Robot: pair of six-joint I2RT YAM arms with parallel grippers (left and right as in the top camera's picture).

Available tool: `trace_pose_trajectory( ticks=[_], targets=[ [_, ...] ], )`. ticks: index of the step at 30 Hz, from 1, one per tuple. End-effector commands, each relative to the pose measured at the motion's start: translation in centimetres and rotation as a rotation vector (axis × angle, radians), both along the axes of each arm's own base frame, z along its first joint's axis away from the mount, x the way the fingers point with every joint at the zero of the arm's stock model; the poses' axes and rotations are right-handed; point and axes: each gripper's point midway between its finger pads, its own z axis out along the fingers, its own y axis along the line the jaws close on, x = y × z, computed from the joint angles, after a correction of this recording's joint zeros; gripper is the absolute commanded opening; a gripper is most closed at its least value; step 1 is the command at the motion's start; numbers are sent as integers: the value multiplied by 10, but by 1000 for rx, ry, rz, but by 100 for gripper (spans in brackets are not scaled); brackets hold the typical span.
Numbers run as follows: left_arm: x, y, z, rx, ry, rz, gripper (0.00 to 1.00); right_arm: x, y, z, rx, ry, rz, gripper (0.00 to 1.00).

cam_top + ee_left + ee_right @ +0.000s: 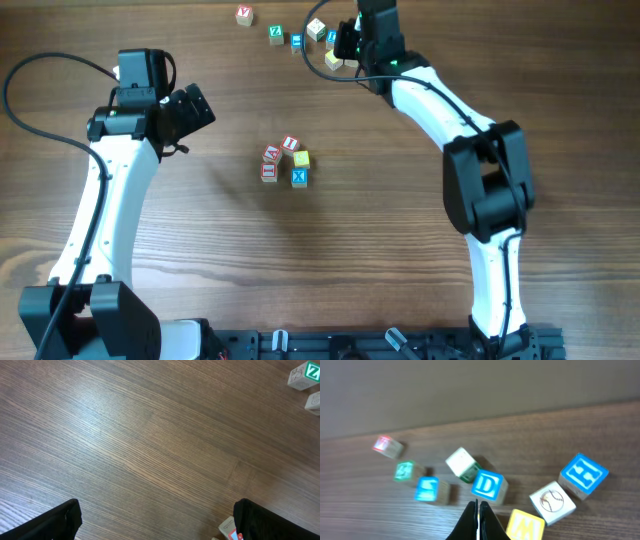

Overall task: Form a circle
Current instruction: 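Reach the right gripper into the block pile toward a yellow block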

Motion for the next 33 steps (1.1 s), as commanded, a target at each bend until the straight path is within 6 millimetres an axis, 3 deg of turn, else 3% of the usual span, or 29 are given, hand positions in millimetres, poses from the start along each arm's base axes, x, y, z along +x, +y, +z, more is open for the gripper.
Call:
trace_pose_trajectory(
  ticks=[1,4,14,21,28,33],
  targets=[
    [1,3,8,7,-21,18,100,6,-4,-48,-54,31,-14,5],
    [1,3,8,7,-21,18,100,2,-5,-70,-68,69,-14,4],
    [1,3,8,8,-21,18,100,-13,-11,-85,-106,165,-12,4],
    [1,3,8,8,-21,18,100,-46,-26,-56,-156,291,-11,4],
    [1,3,8,7,-21,18,100,-90,-43,-47,-221,455,-7,4],
    [1,3,8,7,-21,18,100,-104,-49,-13,-222,460,-8,5]
  ],
)
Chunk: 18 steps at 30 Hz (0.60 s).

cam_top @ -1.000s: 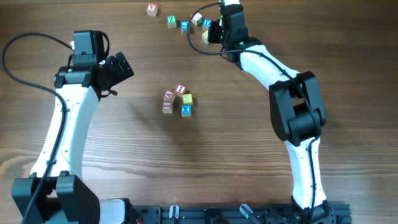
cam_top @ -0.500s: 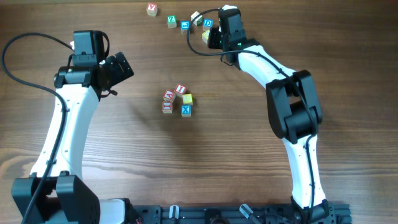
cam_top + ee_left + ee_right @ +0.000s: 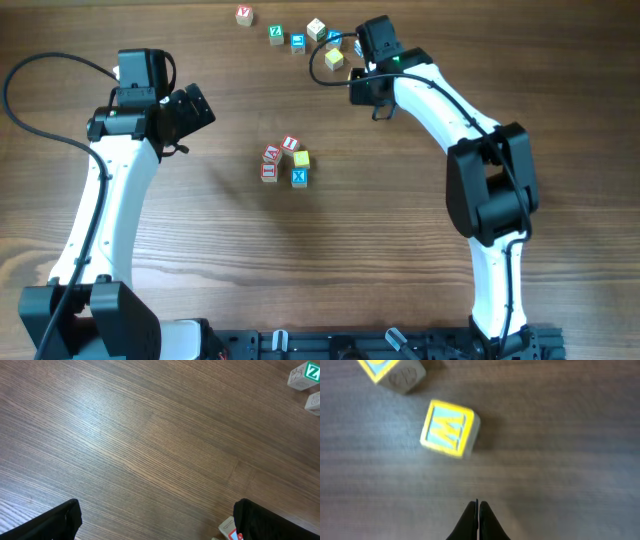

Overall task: Form a circle
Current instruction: 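Reach the right gripper into the block pile toward a yellow block, then grasp the yellow 'M' block with the right gripper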

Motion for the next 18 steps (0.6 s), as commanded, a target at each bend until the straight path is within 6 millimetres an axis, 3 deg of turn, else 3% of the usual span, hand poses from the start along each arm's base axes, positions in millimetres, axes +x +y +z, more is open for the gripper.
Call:
trace_pose_trajectory(
  ticks=[1,3,4,6,9,14,18],
  targets=[
    [1,3,8,7,-21,17,100,3,-3,56,20,-97,-1,5],
    [1,3,8,7,-21,17,100,7,-1,72,36,-138,0,14],
    [1,3,8,7,-21,18,100,9,0,75,42,-154,0,25],
    [1,3,8,7,-21,17,100,13,1,78,49,-171,0,38],
    [1,3,8,7,-21,18,100,21,4,72,58,-190,-3,73],
    [1,3,8,7,-21,18,100,28,7,54,61,-204,-2,84],
    [1,3,8,7,-21,18,100,30,8,37,58,-195,-1,80]
  ],
)
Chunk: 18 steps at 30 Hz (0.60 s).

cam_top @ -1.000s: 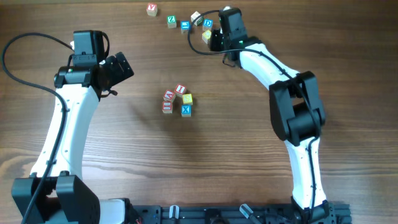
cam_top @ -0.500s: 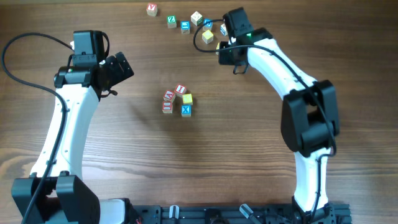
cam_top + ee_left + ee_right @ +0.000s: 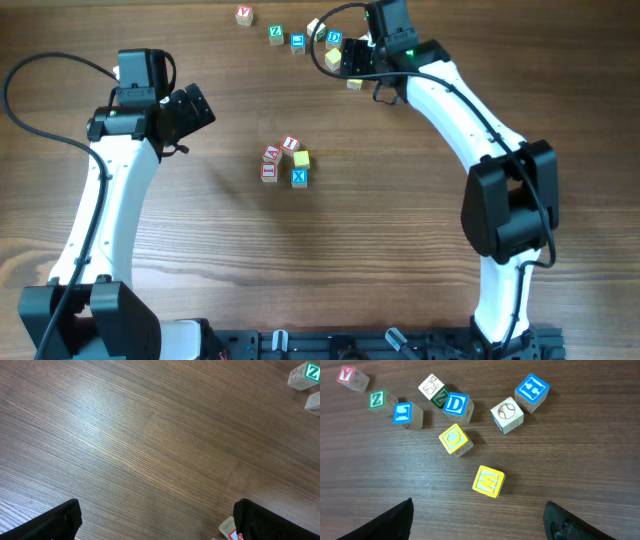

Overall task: Form a circle
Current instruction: 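Grasp the yellow 'M' block with the right gripper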

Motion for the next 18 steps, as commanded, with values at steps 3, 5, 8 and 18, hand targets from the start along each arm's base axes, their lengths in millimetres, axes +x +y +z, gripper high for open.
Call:
trace_pose_trajectory(
  ticks=[3,5,8,18],
  targets=[
    [1,3,8,7,-21,18,100,3,-1,-55,-44,57,-10,77],
    [1,3,8,8,-21,18,100,5,-1,-67,-50,63,-12,74],
    [1,3,8,7,-21,18,100,5,-1,-83,-57,80,-12,71],
    [1,3,8,7,-21,18,100,10,-2,-94,-65,73,-23,59]
  ],
)
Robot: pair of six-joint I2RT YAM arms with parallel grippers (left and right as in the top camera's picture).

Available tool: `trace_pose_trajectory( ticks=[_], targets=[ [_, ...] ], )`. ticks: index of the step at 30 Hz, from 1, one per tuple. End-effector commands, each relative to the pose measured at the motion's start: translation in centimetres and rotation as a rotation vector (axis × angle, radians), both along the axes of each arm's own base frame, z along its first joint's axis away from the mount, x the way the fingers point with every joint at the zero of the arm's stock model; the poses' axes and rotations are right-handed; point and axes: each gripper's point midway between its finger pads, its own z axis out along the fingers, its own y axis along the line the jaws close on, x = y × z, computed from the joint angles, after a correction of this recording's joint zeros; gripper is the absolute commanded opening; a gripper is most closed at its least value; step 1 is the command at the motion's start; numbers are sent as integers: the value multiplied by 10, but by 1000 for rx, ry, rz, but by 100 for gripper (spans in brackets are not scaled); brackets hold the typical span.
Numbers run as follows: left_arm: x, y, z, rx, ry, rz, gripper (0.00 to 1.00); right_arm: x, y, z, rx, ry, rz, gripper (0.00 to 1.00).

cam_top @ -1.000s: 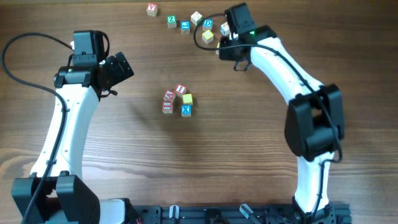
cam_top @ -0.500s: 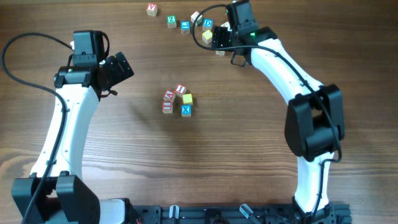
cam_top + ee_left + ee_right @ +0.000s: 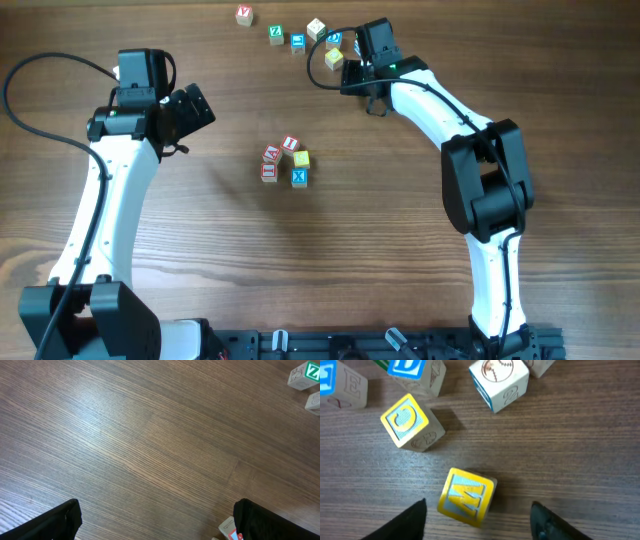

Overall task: Form a circle
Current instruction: 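Grasp the yellow 'M' block with the right gripper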

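Note:
My right gripper (image 3: 477, 521) is open, low over the table, with the yellow M block (image 3: 466, 496) just ahead between its fingers (image 3: 406, 522). Behind it lie a yellow C block (image 3: 410, 422), a white baseball block (image 3: 498, 377) and a blue D block (image 3: 412, 367). From overhead the right gripper (image 3: 358, 75) is at the back row of blocks (image 3: 297, 41). A cluster of red, yellow and blue blocks (image 3: 286, 160) sits mid-table. At the left my left gripper (image 3: 186, 110) stays open over bare wood, far from every block.
A green Z block (image 3: 304, 374) and a pale block (image 3: 313, 402) show at the upper right of the left wrist view. A red Y block (image 3: 244, 14) lies at the far back. Cables hang from both arms.
My right gripper has come down closer to the table, so the yellow M block now lies large between its open fingers. The left arm and the centre cluster have not moved.
My right gripper was shut, its tip near the blue D block in the back group. Then, still shut, it had the M block lying apart ahead of it. Then it stood open and high over the group, and now open and low at the M block.

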Motion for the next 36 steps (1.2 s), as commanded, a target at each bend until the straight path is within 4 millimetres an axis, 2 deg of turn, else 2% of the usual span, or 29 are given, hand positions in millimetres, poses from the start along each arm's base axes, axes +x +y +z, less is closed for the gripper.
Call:
trace_pose_trajectory(
  ticks=[1,2,5,6,8,12,15,17,23,26,30,34,36],
  targets=[
    [1,3,8,7,-21,18,100,-2,-2,-13,-23,13,-9,56],
    [1,3,8,7,-21,18,100,-2,-2,-13,-22,13,-9,51],
    [1,3,8,8,-21,18,100,-2,-2,-14,-22,14,-10,50],
    [1,3,8,8,-21,18,100,-2,-2,-14,-22,15,-10,50],
    [1,3,8,8,-21,18,100,-3,-1,-15,-7,20,-31,60],
    [1,3,8,7,-21,18,100,-1,1,-16,-5,11,-33,61],
    [1,3,8,8,-21,18,100,0,3,-20,-4,10,-31,57],
    [1,3,8,7,-21,18,100,-1,3,-24,-2,17,-38,48],
    [1,3,8,7,-21,18,100,-1,3,-28,6,24,-52,48],
    [1,3,8,7,-21,18,100,0,3,-28,3,20,-48,42],
    [1,3,8,8,-21,18,100,0,3,-28,0,17,-42,42],
    [1,3,8,7,-21,18,100,2,3,-27,-42,-2,20,52],
    [1,3,8,8,-21,18,100,3,3,-26,-57,-13,43,53]
  ],
)
